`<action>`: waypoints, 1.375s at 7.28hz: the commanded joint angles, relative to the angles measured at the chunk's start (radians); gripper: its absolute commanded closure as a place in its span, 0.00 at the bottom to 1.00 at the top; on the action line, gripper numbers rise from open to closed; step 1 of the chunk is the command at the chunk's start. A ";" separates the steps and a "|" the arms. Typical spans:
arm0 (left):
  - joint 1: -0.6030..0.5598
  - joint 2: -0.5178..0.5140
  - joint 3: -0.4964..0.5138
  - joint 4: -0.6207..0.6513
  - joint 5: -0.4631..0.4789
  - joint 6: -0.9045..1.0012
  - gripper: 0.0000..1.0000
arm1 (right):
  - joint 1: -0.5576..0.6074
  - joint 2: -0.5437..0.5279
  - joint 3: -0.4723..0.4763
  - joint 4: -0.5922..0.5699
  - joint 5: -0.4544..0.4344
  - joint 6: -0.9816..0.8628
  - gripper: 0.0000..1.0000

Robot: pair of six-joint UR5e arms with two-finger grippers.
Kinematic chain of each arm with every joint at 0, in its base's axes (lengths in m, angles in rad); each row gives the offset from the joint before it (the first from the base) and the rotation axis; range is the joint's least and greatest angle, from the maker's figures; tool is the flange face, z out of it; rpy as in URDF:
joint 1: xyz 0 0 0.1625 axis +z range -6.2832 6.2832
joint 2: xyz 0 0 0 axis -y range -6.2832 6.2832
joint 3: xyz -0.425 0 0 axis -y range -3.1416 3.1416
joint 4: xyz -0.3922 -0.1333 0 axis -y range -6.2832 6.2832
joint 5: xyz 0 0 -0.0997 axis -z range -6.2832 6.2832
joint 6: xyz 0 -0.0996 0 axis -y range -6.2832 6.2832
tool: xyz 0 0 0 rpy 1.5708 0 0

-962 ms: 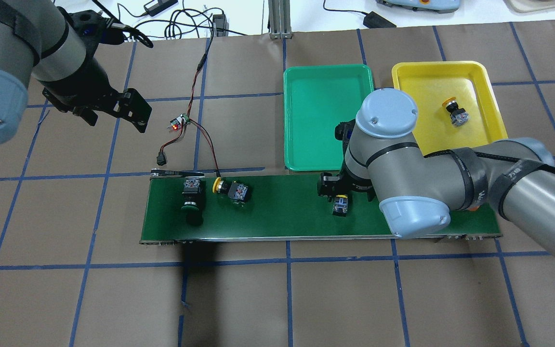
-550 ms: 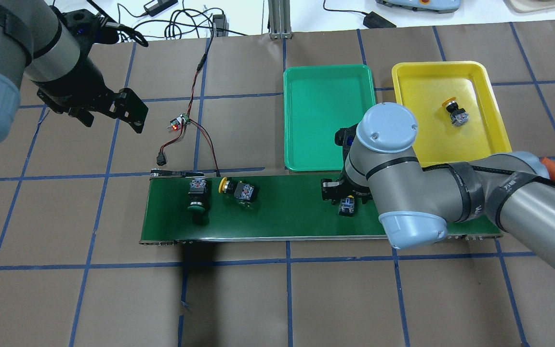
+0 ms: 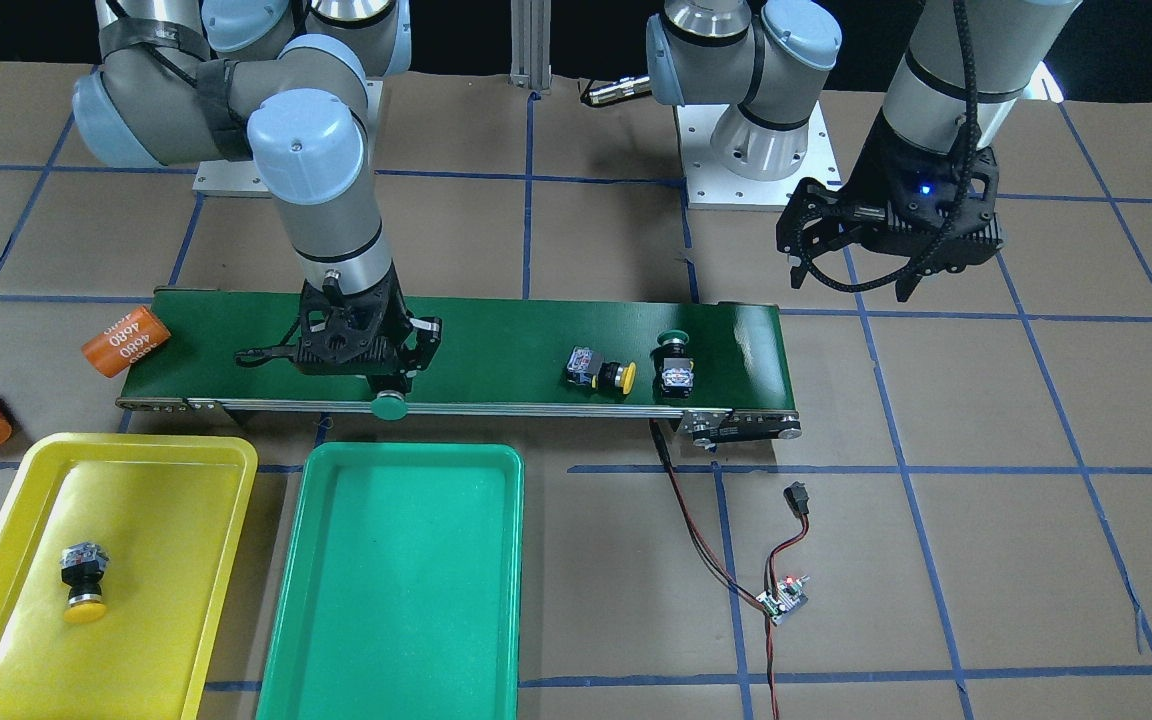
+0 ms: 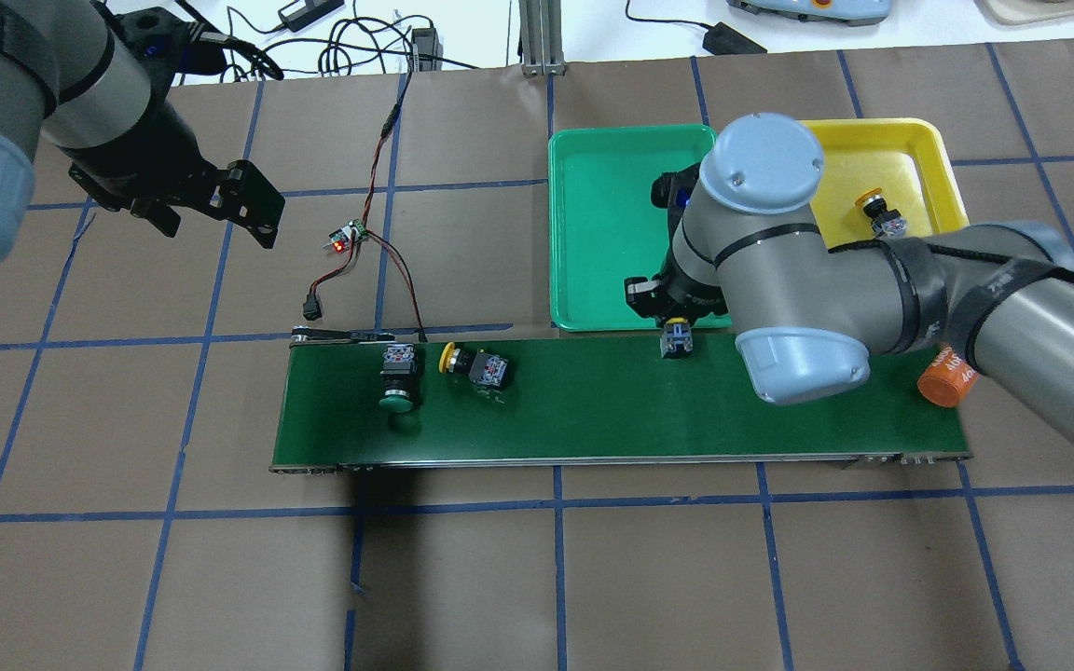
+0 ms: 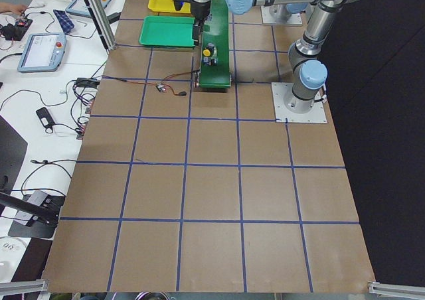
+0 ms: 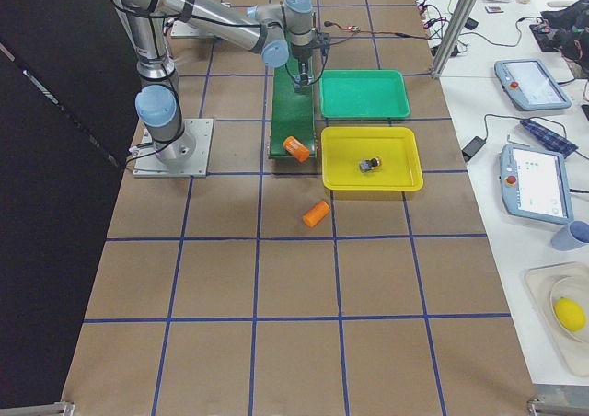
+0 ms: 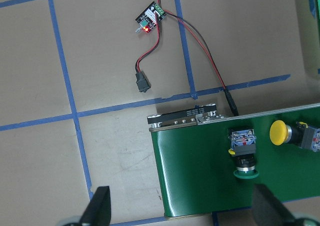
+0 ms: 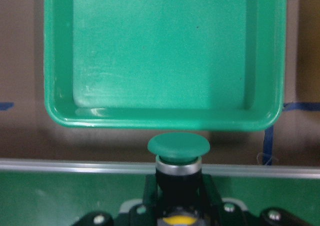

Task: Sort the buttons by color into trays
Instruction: 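Lower the green-capped button into the green tray and open the right gripper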

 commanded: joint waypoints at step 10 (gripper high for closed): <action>0.004 -0.016 0.011 -0.021 0.000 -0.050 0.00 | -0.039 0.221 -0.512 0.485 -0.002 -0.026 0.00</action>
